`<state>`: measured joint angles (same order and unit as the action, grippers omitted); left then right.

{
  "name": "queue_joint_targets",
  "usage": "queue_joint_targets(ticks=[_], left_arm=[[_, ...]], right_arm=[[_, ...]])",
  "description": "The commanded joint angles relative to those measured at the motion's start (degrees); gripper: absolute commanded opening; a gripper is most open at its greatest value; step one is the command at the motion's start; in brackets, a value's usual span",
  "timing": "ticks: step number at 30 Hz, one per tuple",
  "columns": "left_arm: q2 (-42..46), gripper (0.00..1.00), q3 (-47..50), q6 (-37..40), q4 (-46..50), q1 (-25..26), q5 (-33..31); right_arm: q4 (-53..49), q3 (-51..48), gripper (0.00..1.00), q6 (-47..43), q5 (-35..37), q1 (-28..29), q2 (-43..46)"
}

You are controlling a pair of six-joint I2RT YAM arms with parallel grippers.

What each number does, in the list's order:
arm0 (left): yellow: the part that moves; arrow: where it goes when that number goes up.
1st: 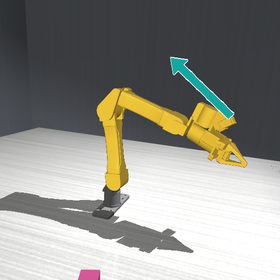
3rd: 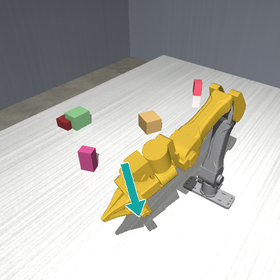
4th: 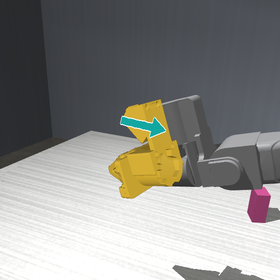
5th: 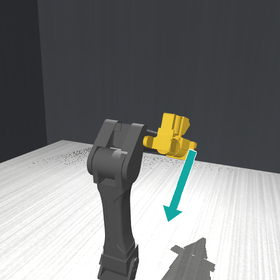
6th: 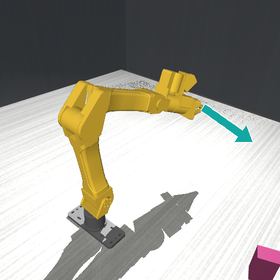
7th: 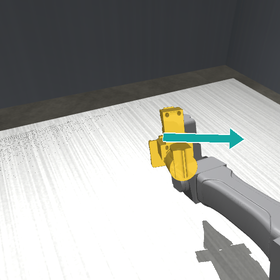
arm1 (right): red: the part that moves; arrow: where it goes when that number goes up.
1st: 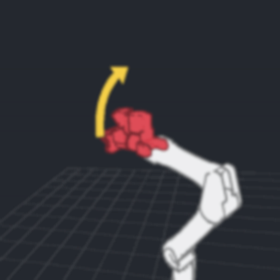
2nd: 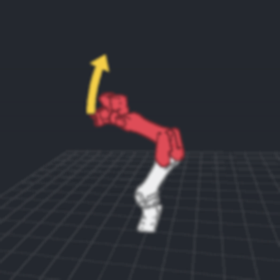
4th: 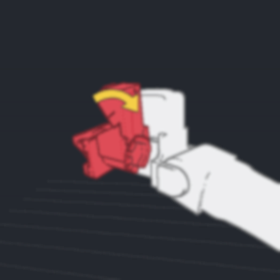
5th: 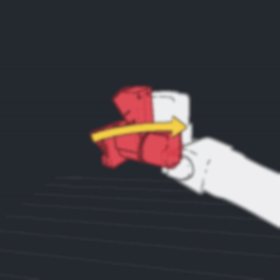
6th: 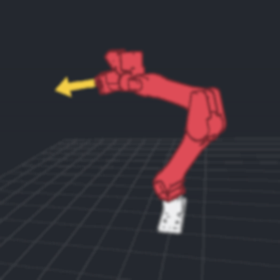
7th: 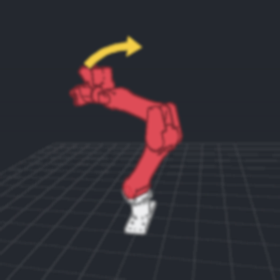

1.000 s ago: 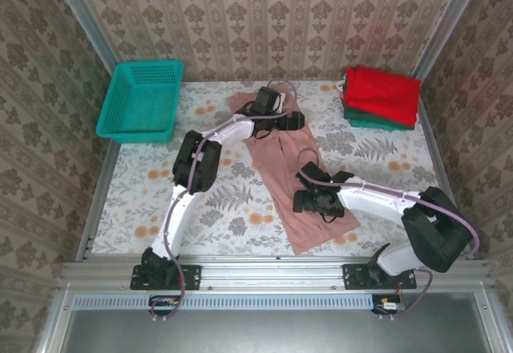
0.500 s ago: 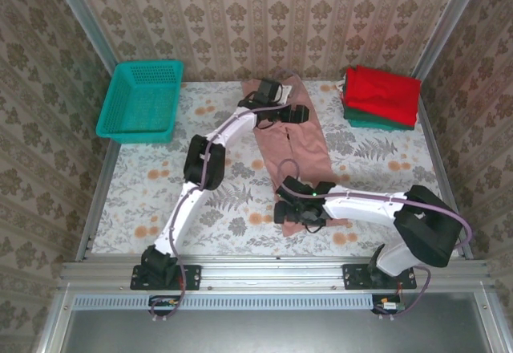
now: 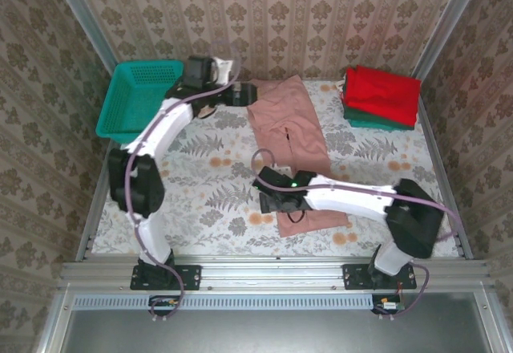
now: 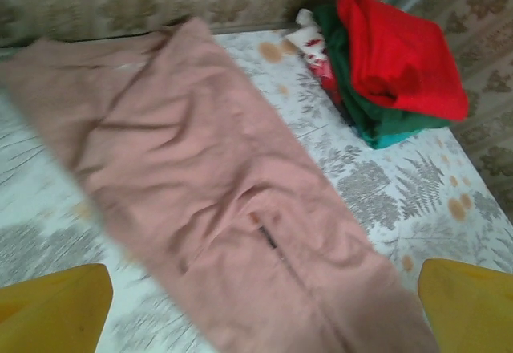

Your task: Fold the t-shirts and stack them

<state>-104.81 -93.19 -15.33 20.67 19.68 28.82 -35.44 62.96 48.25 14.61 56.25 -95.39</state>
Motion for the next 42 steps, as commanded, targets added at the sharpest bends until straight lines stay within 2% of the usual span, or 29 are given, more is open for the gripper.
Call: queue_joint_targets(ticks=[1, 4, 10, 15, 18, 22, 26, 27, 29, 33, 36, 38, 40, 42], left_arm=[[7.1, 1.0, 14.3, 0.5, -2.8, -1.9, -0.7], [16.5, 1.0, 26.4, 0.5, -5.1, -3.9, -3.1], [35.1, 1.0, 45.7, -4.1, -8.0, -8.2, -6.4], [51.6, 1.0, 56.3, -8.7, -8.1, -12.0, -11.9], [59.5, 1.0, 59.5, -10.3, -6.4, -14.2, -12.6], [63.9, 0.99, 61.8, -13.1, -3.9, -16.1, -8.3], [65.0, 0.81, 65.2, -17.5, -3.3, -14.8, -2.4], [65.8, 0.77, 66.0, -18.4, -2.4, -13.8, -2.4], [67.6, 0.74, 67.9, -19.7, -0.6, -10.1, -3.5], [70.3, 0.71, 70.5, -23.3, 5.5, 3.2, -10.7], [71.8, 0.63, 73.5, -28.3, 7.6, 13.5, -14.9], [72.5, 0.53, 75.8, -32.4, 7.7, 19.1, -17.0], [72.8, 0.49, 77.9, -36.2, 7.1, 24.7, -18.7], [73.0, 0.5, 79.2, -38.9, 6.6, 30.1, -21.0]], right_arm=[[0.9, 3.6, 0.78, -2.0, 0.5, 0.5, -8.8], [-0.2, 5.7, 0.79, -0.3, 1.1, 1.1, -13.6], [6.7, 6.3, 0.79, 2.1, -5.2, 5.4, -16.5], [10.3, 12.1, 0.79, 3.3, -9.1, 9.2, -20.3], [9.7, 17.0, 0.79, 3.3, -10.3, 10.5, -23.5], [7.7, 21.5, 0.83, 1.6, -10.4, 10.9, -23.9], [5.3, 18.0, 0.88, 0.3, -7.5, 10.0, -15.3], [5.0, 15.6, 0.89, 0.3, -6.4, 9.8, -11.8], [2.4, 10.7, 0.9, 1.1, -3.9, 9.7, -5.2], [-2.0, -3.8, 0.87, 8.3, 0.1, 9.7, 8.5], [-2.3, -16.2, 0.8, 16.0, -0.9, 9.9, 18.5], [-0.4, -23.4, 0.71, 19.9, -2.3, 10.2, 23.4], [3.0, -29.4, 0.68, 22.8, -4.5, 10.5, 26.8], [7.0, -32.9, 0.68, 23.8, -6.3, 10.5, 28.2]])
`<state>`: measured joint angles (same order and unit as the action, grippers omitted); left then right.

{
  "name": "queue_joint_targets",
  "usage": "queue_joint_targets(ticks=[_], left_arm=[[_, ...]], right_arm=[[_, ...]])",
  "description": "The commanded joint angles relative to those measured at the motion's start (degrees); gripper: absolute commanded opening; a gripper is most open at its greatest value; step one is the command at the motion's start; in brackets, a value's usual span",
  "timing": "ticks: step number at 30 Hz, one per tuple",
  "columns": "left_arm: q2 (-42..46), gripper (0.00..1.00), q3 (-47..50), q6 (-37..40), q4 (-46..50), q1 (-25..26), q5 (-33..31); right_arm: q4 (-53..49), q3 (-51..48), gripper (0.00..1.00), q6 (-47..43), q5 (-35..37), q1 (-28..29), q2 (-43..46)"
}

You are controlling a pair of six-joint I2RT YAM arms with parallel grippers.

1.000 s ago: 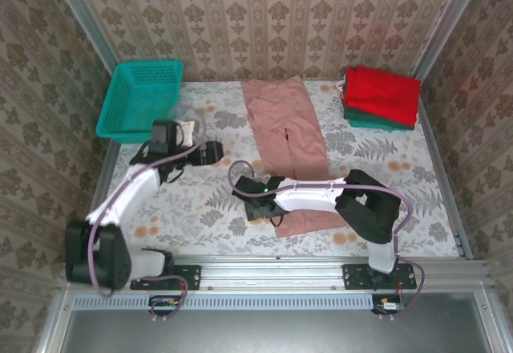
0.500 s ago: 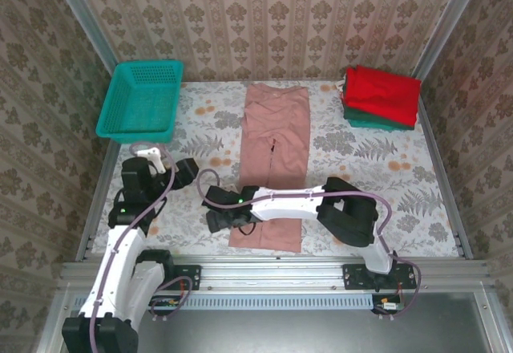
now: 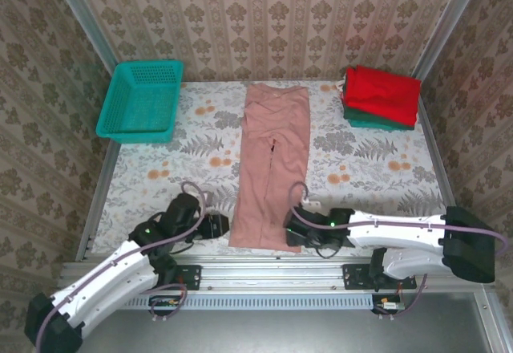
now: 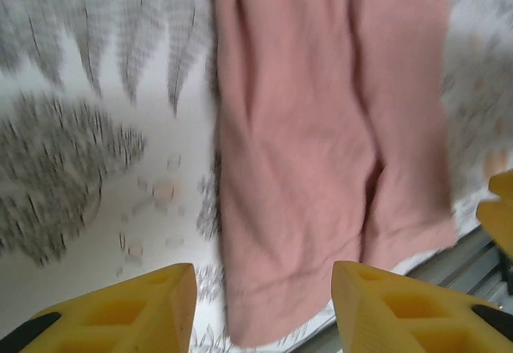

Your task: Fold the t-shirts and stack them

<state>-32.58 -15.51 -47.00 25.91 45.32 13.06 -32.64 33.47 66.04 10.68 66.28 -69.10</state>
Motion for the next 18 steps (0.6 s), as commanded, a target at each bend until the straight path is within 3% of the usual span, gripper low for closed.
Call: queue_joint_targets(ticks=[1, 4, 18], left_arm=[[0.6, 0.53, 2.1, -8.7, 0.7, 7.2, -6.7], [-0.5, 0.57, 4.5, -11.5, -2.9, 11.6, -8.5], [-11.1, 0.56, 3.8, -9.7, -14.3, 11.9, -7.0]], right_arm=[[6.2, -4.6, 0.67, 6.3, -3.0, 0.6, 2.1], [9.0, -5.1, 0.65, 5.9, -3.6, 0.7, 1.6], [8.7, 0.2, 0.59, 3.4, -2.3, 1.3, -0.9]])
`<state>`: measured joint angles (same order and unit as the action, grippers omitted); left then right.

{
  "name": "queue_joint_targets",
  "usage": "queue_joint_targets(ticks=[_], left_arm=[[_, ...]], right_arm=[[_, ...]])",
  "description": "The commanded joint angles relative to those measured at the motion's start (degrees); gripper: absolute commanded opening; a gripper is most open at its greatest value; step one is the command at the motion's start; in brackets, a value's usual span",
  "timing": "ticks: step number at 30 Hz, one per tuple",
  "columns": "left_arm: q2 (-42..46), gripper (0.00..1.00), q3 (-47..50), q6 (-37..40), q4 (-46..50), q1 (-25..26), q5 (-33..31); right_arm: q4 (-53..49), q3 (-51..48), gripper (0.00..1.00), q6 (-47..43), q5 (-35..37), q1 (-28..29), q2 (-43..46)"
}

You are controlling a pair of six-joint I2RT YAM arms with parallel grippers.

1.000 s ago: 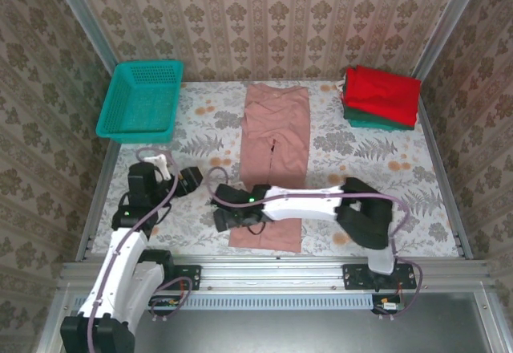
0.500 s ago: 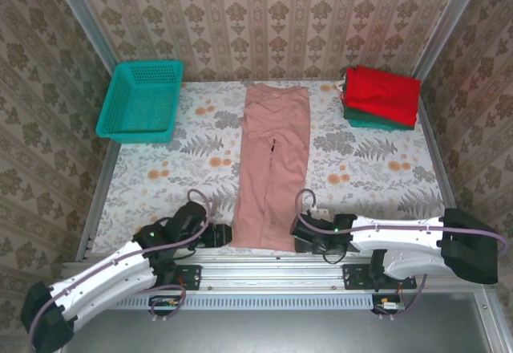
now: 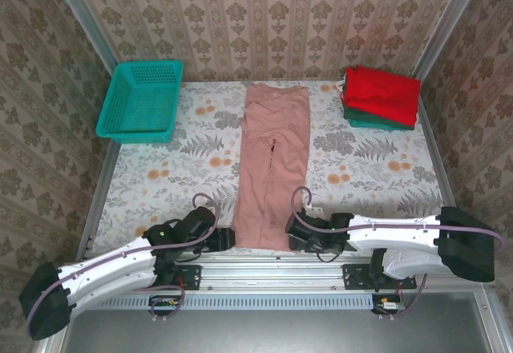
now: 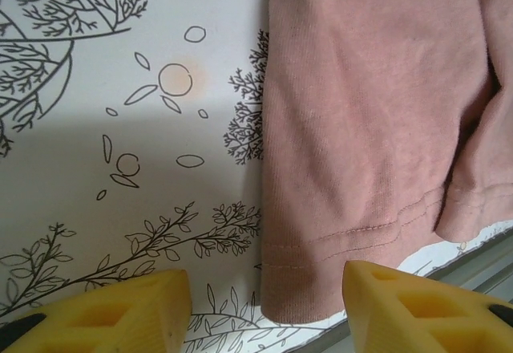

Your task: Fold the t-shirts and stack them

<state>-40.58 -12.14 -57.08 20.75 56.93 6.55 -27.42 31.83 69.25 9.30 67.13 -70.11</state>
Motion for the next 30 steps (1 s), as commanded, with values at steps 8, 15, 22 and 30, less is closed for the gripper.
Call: queue_joint_targets(ticks=[8, 15, 22, 30], left_arm=[[-9.9, 0.46, 0.2, 1.7, -12.8, 0.3, 1.2], [-11.5, 0.3, 0.7, 2.2, -11.8, 0.2, 1.7], [-8.0, 0.07, 1.4, 1.7, -9.3, -0.1, 0.8], [-1.0, 0.4, 0.6, 1.4, -9.0, 2.4, -1.5]], right_arm=[[-1.3, 4.6, 0.57, 0.9, 1.2, 1.1, -5.4], [-6.0, 4.2, 0.41, 2.4, 2.2, 1.8, -9.3], [-10.8, 3.9, 0.14, 2.5, 3.4, 1.8, -8.1], [-9.1, 2.4, 0.17, 1.4, 2.5, 1.6, -3.5]])
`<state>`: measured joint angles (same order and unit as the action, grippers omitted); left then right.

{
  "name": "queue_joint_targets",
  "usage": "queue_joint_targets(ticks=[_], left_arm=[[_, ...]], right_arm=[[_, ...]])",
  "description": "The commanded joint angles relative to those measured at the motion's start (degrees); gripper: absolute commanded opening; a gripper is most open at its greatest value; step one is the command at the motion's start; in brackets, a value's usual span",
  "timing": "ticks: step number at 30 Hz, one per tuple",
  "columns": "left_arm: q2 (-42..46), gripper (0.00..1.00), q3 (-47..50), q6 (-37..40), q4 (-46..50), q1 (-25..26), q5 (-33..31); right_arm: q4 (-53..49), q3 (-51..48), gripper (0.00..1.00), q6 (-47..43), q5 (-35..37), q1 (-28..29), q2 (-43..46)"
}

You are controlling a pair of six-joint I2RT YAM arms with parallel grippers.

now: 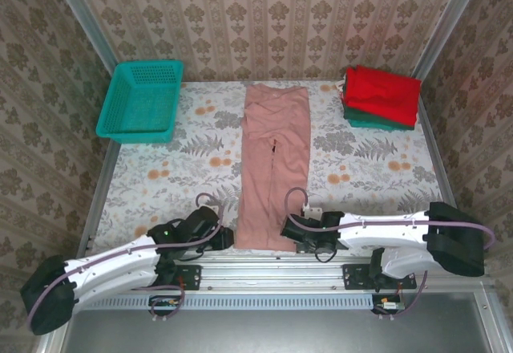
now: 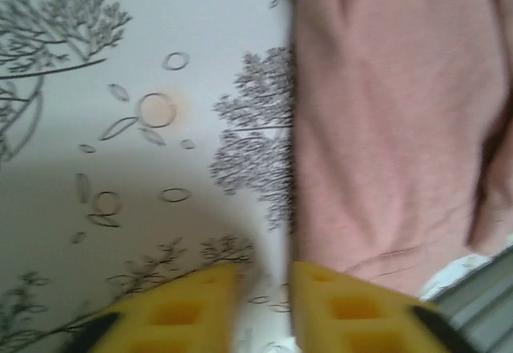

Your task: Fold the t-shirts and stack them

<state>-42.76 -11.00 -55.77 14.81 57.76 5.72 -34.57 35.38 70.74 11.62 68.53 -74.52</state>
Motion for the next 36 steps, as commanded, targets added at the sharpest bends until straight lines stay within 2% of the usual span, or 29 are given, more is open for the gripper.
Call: queue_joint_targets(ticks=[1, 4, 8, 12, 13, 15, 17, 18, 21, 22, 23, 24, 26, 29, 33, 35, 36], left_arm=[[1.1, 0.49, -1.0, 0.1, -3.2, 2.4, -1.0], [-1.0, 0.59, -1.5, 0.7, -4.3, 4.6, -1.7], [-6.8, 0.54, -1.2, 0.7, -5.1, 4.9, -1.6], [-11.0, 0.37, -1.2, 0.9, -8.1, 4.9, -0.7], [-11.2, 0.31, -1.2, 0.9, -8.5, 4.9, -0.7], [-10.8, 0.28, -1.0, 0.8, -9.2, 4.9, -0.7], [-9.8, 0.15, -0.6, 0.4, -10.2, 4.9, -0.2], [-9.3, 0.15, -0.5, 0.4, -10.5, 4.9, -0.2], [-7.4, 0.16, -0.7, 0.2, -9.1, 4.9, -0.3], [-6.3, 0.25, -0.7, 0.1, -8.7, 4.9, -0.5], [-5.5, 0.38, -1.0, 0.0, -8.1, 5.0, -1.1], [-4.8, 0.41, -1.5, 0.2, -7.3, 5.2, -1.8], [-5.0, 0.52, -2.7, 1.2, -6.5, 5.8, -2.5], [-9.0, 0.61, -4.4, 2.2, -6.6, 6.5, -2.4], [-17.8, 0.61, -5.8, 3.3, -9.0, 7.5, -0.2], [-20.8, 0.52, -6.5, 3.7, -9.3, 8.0, 0.5], [-21.5, 0.42, -6.7, 3.8, -8.5, 8.0, 0.5]], right_arm=[[-2.1, -1.1, 0.17, -0.1, 0.3, 0.2, 0.8], [-1.1, -1.7, 0.12, 0.1, 0.0, 0.2, 0.8], [-1.8, -1.9, 0.03, 0.0, 0.1, 0.2, 1.1], [-2.9, -2.3, 0.0, 0.0, 0.7, 0.0, 2.7], [-3.1, -2.5, 0.0, 0.0, 0.8, -0.1, 3.1], [-3.1, -3.0, 0.0, 0.0, 0.8, -0.2, 3.7], [-3.7, -3.3, 0.0, -0.1, 0.9, -0.6, 4.0], [-4.0, -3.6, 0.0, -0.2, 0.9, -0.8, 4.3], [-4.8, -4.0, 0.0, -0.6, 1.1, -1.4, 5.7], [-4.7, -4.2, 0.0, -0.7, 1.2, -1.6, 6.3], [-4.2, -4.4, 0.0, -1.0, 1.1, -1.6, 6.9], [-3.3, -4.5, 0.0, -1.4, 0.6, -1.7, 7.3], [-1.9, -4.8, 0.0, -2.1, 0.0, -1.9, 7.6], [-2.1, -4.4, 0.0, -2.5, 0.3, -2.2, 7.2], [-2.4, -4.2, 0.0, -2.9, 0.4, -2.5, 6.8], [-3.2, -4.2, 0.0, -2.9, 0.6, -2.7, 6.8], [-3.9, -4.2, 0.0, -2.8, 0.6, -2.8, 6.9]])
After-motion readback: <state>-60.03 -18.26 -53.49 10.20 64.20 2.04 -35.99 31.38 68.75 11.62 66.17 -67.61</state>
